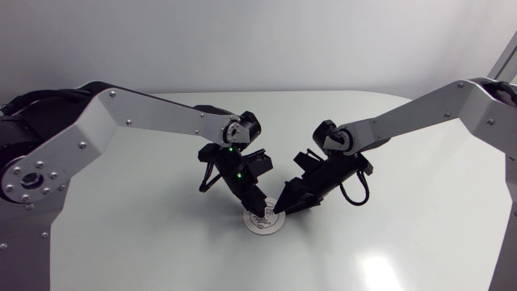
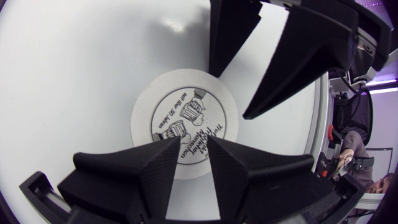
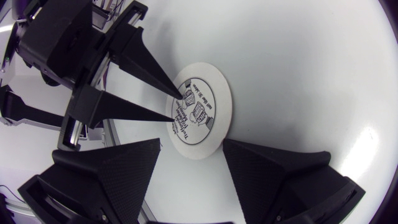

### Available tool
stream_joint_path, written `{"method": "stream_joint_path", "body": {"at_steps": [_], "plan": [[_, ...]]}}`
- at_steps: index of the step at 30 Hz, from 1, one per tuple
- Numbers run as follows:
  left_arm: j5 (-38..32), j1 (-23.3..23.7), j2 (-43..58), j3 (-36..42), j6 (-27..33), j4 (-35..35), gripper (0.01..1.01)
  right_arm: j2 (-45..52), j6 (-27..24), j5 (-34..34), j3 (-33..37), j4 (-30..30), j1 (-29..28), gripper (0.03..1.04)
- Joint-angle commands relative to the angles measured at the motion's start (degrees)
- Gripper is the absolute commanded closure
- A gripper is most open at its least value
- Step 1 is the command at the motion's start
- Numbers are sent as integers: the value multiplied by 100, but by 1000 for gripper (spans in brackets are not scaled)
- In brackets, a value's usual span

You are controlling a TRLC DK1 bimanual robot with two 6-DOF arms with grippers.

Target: Turn the coaster over.

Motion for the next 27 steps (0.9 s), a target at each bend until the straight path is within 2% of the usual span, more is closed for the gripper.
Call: {"method": "stream_joint_path", "body": {"at_steps": [1, 4, 9, 22, 27], "plan": [[12, 214, -434, -32, 63, -258, 698, 17, 52, -44, -50, -47, -23, 323], [-23, 443, -478, 12, 248, -601, 698, 17, 52, -35, -50, -39, 4, 323], [-120, 531, -478, -269, 336, -609, 698, 43, 52, -35, -41, -30, 4, 321], [-102, 188, 198, -348, 344, -776, 697, 122, 52, -26, -15, -21, -5, 321], [-84, 100, 295, -339, 344, -768, 697, 114, 79, 167, 12, 23, -137, 321]]}}
